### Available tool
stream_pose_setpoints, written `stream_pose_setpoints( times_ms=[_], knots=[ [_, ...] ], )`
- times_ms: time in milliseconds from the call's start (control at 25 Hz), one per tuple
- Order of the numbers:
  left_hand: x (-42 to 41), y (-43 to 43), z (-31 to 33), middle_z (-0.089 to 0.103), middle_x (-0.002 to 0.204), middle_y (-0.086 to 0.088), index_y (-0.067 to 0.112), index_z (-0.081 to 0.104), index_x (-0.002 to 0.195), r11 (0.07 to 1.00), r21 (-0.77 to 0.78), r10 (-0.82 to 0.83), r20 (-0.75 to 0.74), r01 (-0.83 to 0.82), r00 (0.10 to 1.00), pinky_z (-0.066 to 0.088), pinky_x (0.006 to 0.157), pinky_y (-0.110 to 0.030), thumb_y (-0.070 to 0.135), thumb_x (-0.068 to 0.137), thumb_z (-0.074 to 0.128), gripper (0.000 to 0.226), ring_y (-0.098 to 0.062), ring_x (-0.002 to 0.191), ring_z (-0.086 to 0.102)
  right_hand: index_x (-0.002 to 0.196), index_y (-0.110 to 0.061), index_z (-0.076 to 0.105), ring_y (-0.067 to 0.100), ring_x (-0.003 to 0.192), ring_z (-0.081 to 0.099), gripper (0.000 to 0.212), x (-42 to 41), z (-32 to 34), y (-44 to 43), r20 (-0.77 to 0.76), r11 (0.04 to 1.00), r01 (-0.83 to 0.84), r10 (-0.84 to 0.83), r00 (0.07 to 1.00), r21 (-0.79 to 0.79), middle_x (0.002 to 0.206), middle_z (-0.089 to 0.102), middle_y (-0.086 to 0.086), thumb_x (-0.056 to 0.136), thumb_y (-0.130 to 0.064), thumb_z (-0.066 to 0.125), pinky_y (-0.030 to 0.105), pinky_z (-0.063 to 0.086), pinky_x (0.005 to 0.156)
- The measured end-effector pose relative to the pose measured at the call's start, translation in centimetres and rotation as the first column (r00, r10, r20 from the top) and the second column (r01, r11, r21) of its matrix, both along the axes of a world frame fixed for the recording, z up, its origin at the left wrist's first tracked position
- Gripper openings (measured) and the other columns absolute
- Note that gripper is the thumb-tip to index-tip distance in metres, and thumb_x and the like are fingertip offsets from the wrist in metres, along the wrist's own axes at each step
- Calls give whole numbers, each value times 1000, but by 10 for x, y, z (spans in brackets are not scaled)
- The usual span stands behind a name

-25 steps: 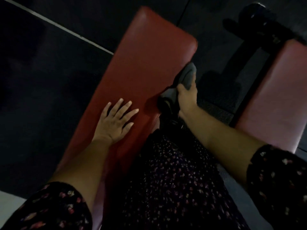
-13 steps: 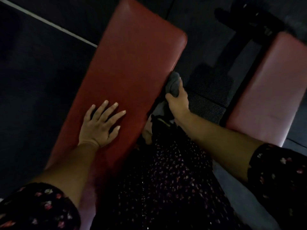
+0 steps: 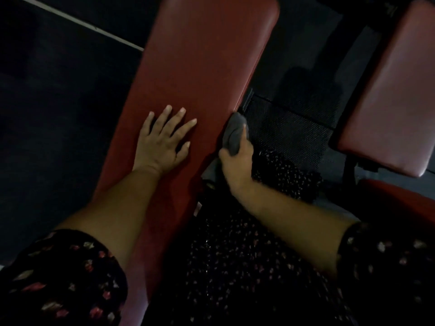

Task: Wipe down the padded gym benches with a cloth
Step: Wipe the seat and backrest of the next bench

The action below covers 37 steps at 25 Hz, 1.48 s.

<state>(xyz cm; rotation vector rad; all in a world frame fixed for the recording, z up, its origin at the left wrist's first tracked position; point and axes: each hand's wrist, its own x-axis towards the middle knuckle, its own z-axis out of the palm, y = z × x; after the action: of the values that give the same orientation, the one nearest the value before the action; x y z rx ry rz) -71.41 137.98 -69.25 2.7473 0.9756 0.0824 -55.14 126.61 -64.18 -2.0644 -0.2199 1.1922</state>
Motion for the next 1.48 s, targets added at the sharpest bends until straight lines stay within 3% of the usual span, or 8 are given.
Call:
stream_pose_setpoints(
  times_ms=[160, 320, 480, 640, 840, 960, 1160, 1480],
  knots=[
    [-11, -29, 12, 28, 160, -1, 30, 26, 154, 988, -60, 139, -79, -144, 987, 14, 119, -49, 47, 103, 27, 55, -25, 148, 21, 149, -21, 36, 24, 106, 64, 64, 44, -10, 17, -208, 977, 212, -207, 956, 2, 125, 62, 8, 89, -5, 54, 34, 57, 86],
    [-49, -74, 15, 12, 164, -3, 23, 9, 157, 986, -100, 119, -141, -134, 983, 6, 121, -46, 51, 101, 20, 64, -25, 151, 9, 153, -30, 25, 23, 114, 57, 85, -2, 1, 6, -26, 988, 151, -151, 988, 8, 142, 46, 3, 75, -25, 58, 34, 52, 93],
    [-95, -105, 10, 18, 163, -3, 23, 13, 157, 995, -55, 76, -121, -83, 990, 1, 120, -41, 49, 102, 22, 61, -24, 150, 14, 154, -38, 2, 26, 121, 49, 87, -81, 20, -55, 61, 982, -111, 122, 991, -151, 157, 18, 1, 89, -26, 58, 36, 49, 96],
    [-115, -115, -1, 34, 143, -1, 27, 31, 149, 993, 109, 47, 15, -49, 999, 28, 112, -46, 43, 102, 39, 51, -25, 130, 38, 153, -37, -10, 34, 129, 43, 96, -96, 18, -92, 57, 862, -409, 444, 894, -298, 157, 13, 5, 89, -27, 60, 44, 47, 101],
    [-116, -124, -4, 48, 133, -4, 27, 44, 141, 983, 126, 120, 87, -131, 989, 31, 108, -46, 40, 99, 43, 44, -25, 123, 44, 154, -37, 8, 25, 117, 56, 107, -39, -6, -72, 1, 964, -235, 237, 971, -120, 142, 43, 1, 61, -44, 61, 43, 50, 99],
    [-117, -121, -6, 49, 134, -3, 27, 47, 140, 983, 131, 114, 94, -126, 989, 32, 107, -46, 41, 101, 41, 42, -23, 123, 43, 154, -40, 5, 26, 119, 53, 103, -82, 13, -71, -7, 984, -117, 117, 993, -138, 151, 32, -2, 68, -43, 63, 45, 50, 100],
    [-122, -121, -8, 53, 138, -2, 23, 53, 136, 984, 121, 107, 169, -129, 980, 31, 105, -42, 38, 104, 32, 41, -22, 126, 44, 152, -39, -10, 33, 117, 52, 92, -158, 38, -114, -28, 928, -232, 234, 972, -291, 159, 6, -1, 90, -30, 58, 44, 53, 90],
    [-180, -179, 8, 39, 152, -5, 20, 40, 147, 996, -15, 90, 70, -89, 993, 7, 122, -40, 36, 102, 34, 48, -24, 143, 30, 154, -29, 24, 16, 100, 61, 86, -74, 2, -94, -74, 967, -164, 152, 986, -194, 123, 57, 1, 77, -17, 61, 39, 53, 94]
  ],
)
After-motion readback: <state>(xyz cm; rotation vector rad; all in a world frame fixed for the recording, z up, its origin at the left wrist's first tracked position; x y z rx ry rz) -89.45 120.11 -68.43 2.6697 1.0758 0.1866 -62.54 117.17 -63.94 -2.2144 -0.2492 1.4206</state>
